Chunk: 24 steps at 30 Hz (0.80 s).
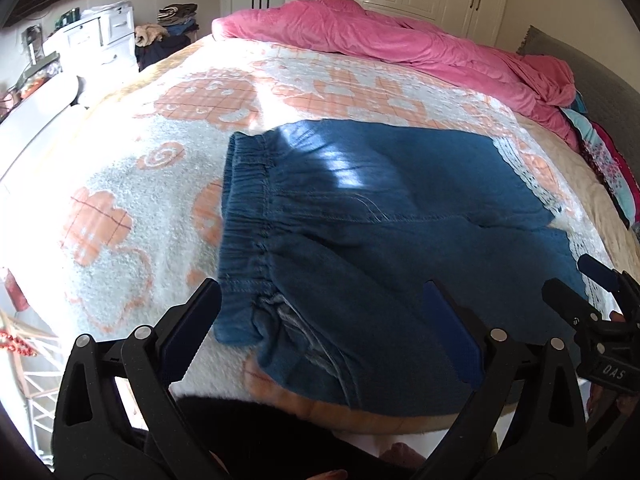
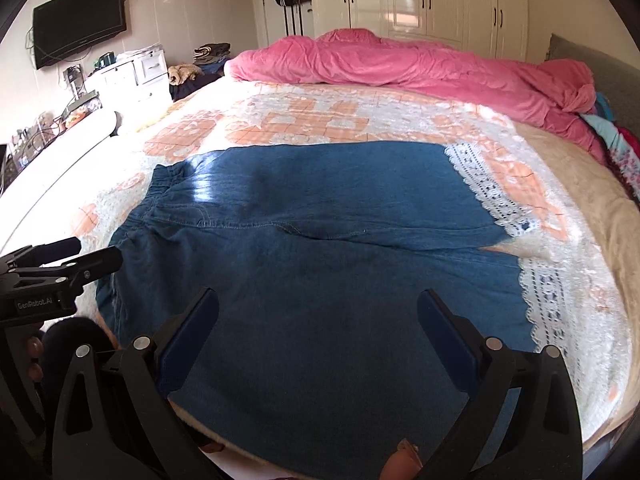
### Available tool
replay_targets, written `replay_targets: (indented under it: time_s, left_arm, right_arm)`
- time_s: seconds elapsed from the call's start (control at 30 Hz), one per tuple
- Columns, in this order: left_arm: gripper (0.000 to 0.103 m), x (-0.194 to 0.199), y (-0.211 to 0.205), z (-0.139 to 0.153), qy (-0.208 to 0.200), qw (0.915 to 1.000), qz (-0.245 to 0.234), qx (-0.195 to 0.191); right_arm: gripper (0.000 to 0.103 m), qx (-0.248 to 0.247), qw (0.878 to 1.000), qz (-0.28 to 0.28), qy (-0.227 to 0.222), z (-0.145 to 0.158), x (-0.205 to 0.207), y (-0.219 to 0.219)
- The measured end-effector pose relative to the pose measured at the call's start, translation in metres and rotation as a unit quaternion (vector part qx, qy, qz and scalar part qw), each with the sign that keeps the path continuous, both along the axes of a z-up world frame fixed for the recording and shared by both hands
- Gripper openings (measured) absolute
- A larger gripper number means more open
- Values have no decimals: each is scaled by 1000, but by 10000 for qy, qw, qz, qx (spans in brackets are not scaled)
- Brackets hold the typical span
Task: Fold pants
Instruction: 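Grasp the elastic waistband of the denim pants with the left gripper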
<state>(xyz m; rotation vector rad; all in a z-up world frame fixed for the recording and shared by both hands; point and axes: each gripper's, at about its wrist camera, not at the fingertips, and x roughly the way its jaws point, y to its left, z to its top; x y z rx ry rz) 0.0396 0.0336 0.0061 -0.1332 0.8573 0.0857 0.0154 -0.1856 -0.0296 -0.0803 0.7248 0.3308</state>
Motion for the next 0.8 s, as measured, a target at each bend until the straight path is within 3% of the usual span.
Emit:
replay_targets:
  time_s: [0.17, 0.4, 0.6, 0.67, 0.8]
  left_arm:
    - [94, 17, 19, 0, 3, 9998, 180, -23]
    - [94, 37, 44, 0, 9, 9992, 408, -21]
    - [94, 59, 64, 2, 29, 9984, 558, 18]
    - [94, 66, 71, 2, 29, 9982, 596, 21]
    - [94, 84, 82, -2, 112, 9985, 541, -6]
  right_arm:
    - [99, -374, 9990, -16, -233, 3, 25, 9]
    - [99, -477, 9985, 92, -271, 8, 58, 18]
    - [99, -379, 9986, 317, -163, 14, 85, 29]
    - [99, -232, 9986, 463, 62, 13, 97, 33]
    - [99, -338, 9975, 604, 143, 9, 115, 42]
